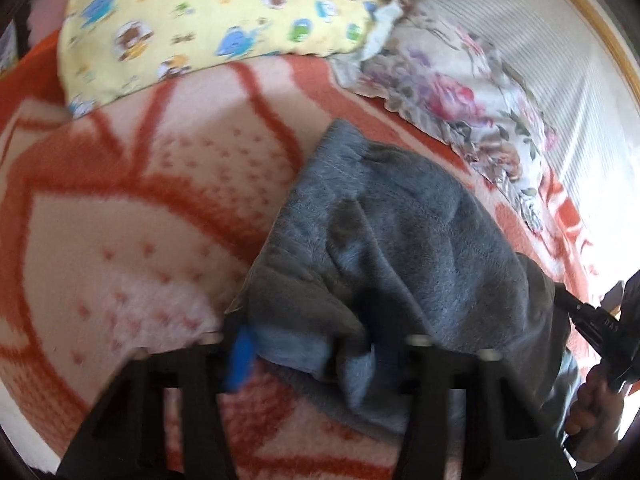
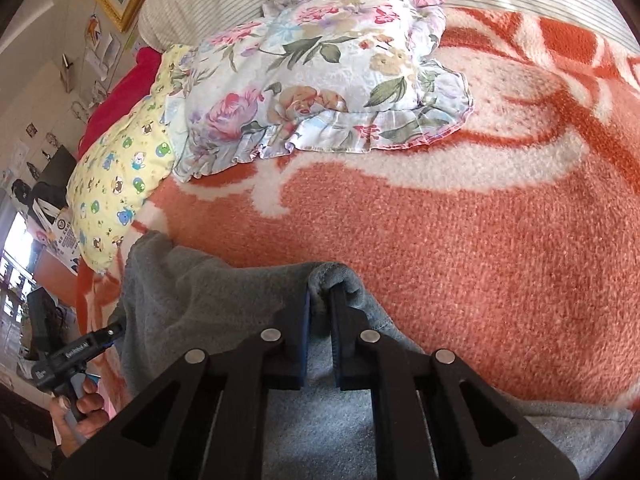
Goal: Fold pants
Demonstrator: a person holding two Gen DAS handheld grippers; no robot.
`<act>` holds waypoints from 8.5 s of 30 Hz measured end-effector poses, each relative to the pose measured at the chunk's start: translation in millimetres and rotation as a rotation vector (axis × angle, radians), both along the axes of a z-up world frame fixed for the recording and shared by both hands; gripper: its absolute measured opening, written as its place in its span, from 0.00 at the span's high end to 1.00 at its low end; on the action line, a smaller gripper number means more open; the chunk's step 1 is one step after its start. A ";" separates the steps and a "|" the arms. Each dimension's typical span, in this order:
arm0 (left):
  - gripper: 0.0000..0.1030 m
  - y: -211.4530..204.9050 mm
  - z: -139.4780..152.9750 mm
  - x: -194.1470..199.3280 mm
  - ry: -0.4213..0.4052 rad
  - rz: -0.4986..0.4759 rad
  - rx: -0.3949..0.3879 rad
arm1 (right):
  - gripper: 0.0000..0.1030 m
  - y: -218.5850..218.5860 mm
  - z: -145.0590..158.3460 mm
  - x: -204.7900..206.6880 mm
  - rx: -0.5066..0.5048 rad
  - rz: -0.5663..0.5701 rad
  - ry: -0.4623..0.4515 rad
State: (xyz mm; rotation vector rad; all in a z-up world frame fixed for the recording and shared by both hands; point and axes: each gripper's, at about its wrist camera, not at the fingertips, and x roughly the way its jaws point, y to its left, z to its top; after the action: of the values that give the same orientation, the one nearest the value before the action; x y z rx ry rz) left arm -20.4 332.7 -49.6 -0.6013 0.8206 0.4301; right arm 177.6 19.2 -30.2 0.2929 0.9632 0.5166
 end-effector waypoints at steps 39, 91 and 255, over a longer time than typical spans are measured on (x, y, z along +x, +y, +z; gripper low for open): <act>0.39 0.7 54.8 -50.1 -0.080 -0.088 0.134 | 0.44 -27.9 25.7 -154.6 -0.279 0.279 -0.189; 0.78 21.1 49.7 13.3 -0.077 -0.091 0.117 | 0.89 -7.4 12.4 24.4 0.026 0.000 -0.003; 0.96 -245.1 -3.5 139.9 -0.090 -0.859 -0.274 | 0.81 -154.1 -38.1 -163.1 0.518 -0.159 0.096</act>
State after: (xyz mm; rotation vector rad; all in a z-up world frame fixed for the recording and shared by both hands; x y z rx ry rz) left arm 119.5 87.6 -53.1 -0.4601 0.9739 -0.4956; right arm 14.5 -135.0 -68.2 0.8595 0.8785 0.6052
